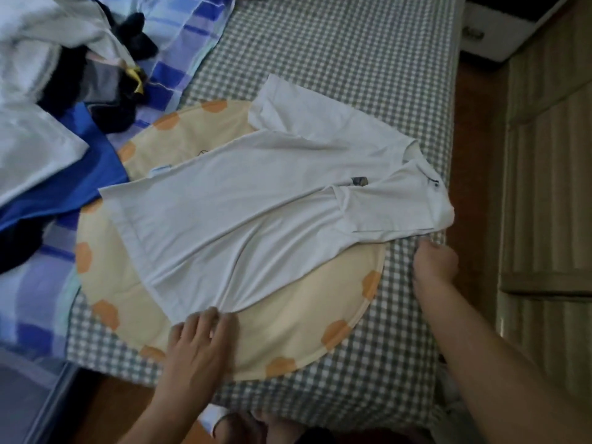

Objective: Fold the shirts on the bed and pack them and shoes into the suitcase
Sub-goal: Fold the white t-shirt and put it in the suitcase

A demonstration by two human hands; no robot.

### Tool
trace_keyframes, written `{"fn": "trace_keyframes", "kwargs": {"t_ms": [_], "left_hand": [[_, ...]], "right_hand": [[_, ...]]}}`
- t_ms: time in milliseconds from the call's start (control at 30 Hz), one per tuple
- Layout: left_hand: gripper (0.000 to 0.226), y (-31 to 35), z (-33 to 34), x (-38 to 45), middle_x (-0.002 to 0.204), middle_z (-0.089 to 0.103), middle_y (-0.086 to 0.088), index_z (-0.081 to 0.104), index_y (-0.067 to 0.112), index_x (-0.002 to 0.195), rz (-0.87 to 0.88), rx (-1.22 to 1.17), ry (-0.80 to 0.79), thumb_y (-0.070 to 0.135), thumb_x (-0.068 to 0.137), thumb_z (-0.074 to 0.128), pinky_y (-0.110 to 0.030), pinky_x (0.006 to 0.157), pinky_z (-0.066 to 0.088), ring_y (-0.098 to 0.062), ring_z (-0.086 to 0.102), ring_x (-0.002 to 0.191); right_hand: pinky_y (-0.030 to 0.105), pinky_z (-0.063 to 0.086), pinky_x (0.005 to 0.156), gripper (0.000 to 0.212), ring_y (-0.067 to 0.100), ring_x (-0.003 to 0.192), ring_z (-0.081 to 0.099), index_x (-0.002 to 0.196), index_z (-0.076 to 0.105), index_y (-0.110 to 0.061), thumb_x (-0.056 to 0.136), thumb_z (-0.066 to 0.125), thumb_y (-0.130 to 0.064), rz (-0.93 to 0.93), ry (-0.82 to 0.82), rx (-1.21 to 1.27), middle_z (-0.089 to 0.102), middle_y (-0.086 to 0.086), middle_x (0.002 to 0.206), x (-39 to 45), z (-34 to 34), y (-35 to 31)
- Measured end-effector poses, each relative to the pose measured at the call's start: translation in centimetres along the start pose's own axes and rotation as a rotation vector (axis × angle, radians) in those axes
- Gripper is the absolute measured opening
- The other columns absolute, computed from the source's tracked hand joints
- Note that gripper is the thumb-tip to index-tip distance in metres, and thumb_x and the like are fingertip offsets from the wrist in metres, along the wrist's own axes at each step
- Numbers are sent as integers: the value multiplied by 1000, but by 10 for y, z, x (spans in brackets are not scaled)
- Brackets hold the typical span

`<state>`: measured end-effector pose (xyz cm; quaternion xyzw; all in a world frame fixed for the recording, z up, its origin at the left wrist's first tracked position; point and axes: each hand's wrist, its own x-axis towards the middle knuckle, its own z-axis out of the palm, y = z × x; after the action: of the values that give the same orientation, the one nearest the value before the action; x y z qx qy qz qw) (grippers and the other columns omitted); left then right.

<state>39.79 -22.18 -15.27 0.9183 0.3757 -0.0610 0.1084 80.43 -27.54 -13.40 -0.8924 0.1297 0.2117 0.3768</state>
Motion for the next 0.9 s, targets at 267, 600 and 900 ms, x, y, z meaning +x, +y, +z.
{"fn": "trace_keyframes", "kwargs": {"t_ms": [267, 600, 900], "left_hand": [[25, -37, -12, -22, 75, 38, 1, 34, 22, 80, -49, -76, -13, 9, 63, 46, -36, 54, 29, -27, 40, 62], [22, -28, -32, -134, 104, 60, -23, 66, 13, 87, -1109, -615, 25, -8, 82, 63, -40, 77, 50, -38, 55, 89], [17, -29, -73, -128, 112, 66, -17, 60, 3, 99, -1589, -1891, 515, 3, 96, 43, -42, 93, 54, -30, 68, 103]], "right_hand": [[46, 60, 83, 27, 27, 96, 69, 111, 65, -18, 87, 77, -25, 312, -259, 519, 69, 6, 116, 62, 25, -20], [40, 58, 69, 29, 27, 98, 64, 121, 57, -13, 94, 68, -10, 556, -231, 671, 63, 11, 120, -69, -91, 94], [33, 60, 71, 34, 22, 101, 67, 130, 60, -10, 96, 64, -8, 584, -227, 896, 67, 10, 120, -118, -127, 78]]}}
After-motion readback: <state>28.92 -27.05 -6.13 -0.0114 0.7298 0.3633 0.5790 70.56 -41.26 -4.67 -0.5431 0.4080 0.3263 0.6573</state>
